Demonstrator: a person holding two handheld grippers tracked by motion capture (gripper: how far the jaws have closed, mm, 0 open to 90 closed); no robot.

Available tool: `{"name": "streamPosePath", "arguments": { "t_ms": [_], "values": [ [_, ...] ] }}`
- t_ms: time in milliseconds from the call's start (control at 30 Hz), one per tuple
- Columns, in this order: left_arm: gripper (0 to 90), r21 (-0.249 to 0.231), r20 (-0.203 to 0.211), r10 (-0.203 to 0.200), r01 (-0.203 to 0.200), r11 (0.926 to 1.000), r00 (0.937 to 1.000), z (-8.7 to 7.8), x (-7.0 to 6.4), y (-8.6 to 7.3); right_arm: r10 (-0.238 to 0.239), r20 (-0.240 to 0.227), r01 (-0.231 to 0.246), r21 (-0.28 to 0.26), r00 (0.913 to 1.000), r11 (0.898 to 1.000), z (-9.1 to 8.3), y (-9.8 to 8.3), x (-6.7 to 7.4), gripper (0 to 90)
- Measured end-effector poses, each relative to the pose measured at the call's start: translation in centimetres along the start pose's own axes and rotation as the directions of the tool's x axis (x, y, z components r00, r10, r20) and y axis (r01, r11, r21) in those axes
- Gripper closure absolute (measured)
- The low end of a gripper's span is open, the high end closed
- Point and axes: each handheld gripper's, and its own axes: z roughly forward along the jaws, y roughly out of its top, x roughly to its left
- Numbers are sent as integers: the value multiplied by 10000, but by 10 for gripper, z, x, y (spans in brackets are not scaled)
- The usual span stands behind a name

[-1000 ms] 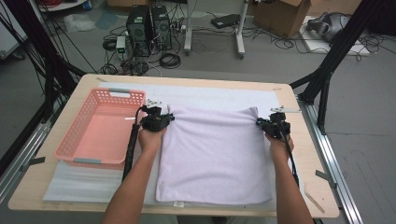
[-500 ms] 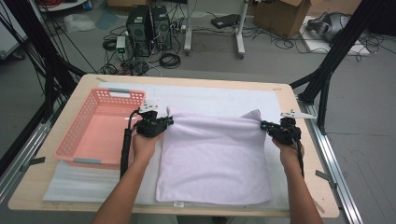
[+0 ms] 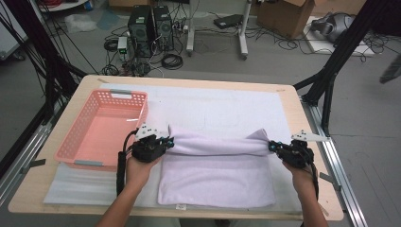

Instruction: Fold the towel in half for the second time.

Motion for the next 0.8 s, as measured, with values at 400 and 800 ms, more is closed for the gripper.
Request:
{"name": "streamPosePath", "arguments": {
  "t_ms": [400, 800],
  "values": [
    [425, 508, -243, -501, 512, 9974, 9984, 9, 5, 9, 901, 206, -909, 423, 9957, 9950, -6, -1, 3, 524],
    [801, 2094, -497, -23, 127, 9777, 9988, 43, 18, 13, 147, 507, -262, 2346, 9986, 9717, 44, 32, -3, 801]
  ]
}}
